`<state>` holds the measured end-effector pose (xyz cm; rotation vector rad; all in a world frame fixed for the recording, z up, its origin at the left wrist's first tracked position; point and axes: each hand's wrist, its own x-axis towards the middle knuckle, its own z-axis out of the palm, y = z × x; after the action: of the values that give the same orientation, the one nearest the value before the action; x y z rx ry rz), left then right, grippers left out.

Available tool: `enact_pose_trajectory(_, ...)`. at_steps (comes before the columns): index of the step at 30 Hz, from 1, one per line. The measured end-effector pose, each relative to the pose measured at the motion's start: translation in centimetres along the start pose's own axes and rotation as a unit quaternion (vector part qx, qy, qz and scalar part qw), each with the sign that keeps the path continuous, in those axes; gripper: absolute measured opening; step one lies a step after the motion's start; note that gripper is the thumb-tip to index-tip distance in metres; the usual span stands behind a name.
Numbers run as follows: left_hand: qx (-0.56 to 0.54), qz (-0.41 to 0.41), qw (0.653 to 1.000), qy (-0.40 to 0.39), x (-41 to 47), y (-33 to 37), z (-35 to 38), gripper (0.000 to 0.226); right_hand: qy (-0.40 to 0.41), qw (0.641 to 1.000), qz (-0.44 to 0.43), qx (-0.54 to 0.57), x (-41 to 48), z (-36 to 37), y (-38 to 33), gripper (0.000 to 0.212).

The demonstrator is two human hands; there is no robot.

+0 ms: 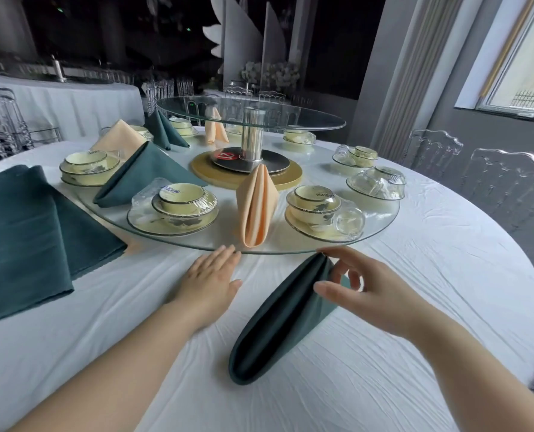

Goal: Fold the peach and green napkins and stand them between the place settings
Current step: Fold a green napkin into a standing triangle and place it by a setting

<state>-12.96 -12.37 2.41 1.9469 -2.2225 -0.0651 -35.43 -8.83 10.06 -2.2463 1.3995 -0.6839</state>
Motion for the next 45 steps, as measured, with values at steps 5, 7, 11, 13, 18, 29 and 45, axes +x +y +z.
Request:
enact_pose_trajectory(5, 0.000, -0.023, 1.000, 0.002, -0.7, -2.5, -0.9, 0.052, 0.109, 0.988, 0.043, -0.096, 0.6, 1.8, -2.3, 0.050)
enact_pose_trajectory(7, -0.006, -0.035, 0.999, -0.001, -1.2, -3.0, -0.9, 0.051, 0.140, 0.980, 0.063, -0.127, 1.1, 2.2, -3.2, 0.048)
enact_pose_trajectory(11, -0.026, -0.045, 0.997, 0.065, -1.3, -3.8, -0.7, 0.048, 0.166, 0.959, 0.107, -0.204, 2.4, 2.6, -3.9, 0.044)
enact_pose_trajectory(13, -0.056, -0.037, 0.993, 0.098, -1.3, -3.7, -0.7, 0.049, 0.160, 0.952, 0.117, -0.232, 3.1, 2.9, -4.0, 0.045)
enact_pose_trajectory(18, -0.106, 0.067, 0.982, 0.138, -1.5, -1.7, -0.6, 0.058, 0.124, 0.957, 0.138, -0.225, 3.5, 2.7, -4.1, 0.024)
enact_pose_trajectory(29, -0.034, 0.053, 0.998, -0.015, 0.6, 1.3, -0.6, 0.054, 0.075, 0.984, 0.110, -0.118, 1.8, -3.9, -2.2, 0.020)
enact_pose_trajectory(45, 0.019, 0.014, 0.999, -0.039, 1.0, 0.1, 0.2, 0.105, 0.338, 0.936, 0.080, -0.054, 10.4, -7.9, 3.4, 0.026)
